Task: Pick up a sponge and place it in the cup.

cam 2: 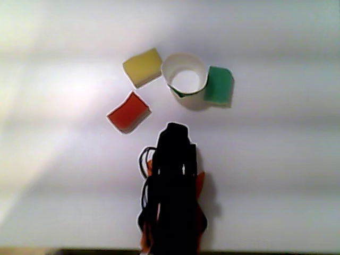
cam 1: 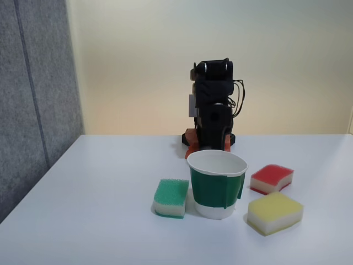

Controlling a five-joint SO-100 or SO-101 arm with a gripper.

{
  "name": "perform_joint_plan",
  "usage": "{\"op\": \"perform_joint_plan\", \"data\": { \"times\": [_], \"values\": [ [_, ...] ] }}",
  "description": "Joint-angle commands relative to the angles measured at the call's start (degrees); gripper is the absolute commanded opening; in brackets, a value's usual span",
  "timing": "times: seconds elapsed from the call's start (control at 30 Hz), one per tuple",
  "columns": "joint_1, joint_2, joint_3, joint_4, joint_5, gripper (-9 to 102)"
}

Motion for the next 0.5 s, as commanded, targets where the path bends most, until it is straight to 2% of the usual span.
{"op": "perform_joint_plan", "data": {
  "times": [0.0, 0.47],
  "values": [
    [0.70, 0.62, 2.29, 0.88, 2.29, 0],
    [1.67, 0.62, 2.29, 1.05, -0.09, 0]
  ]
}}
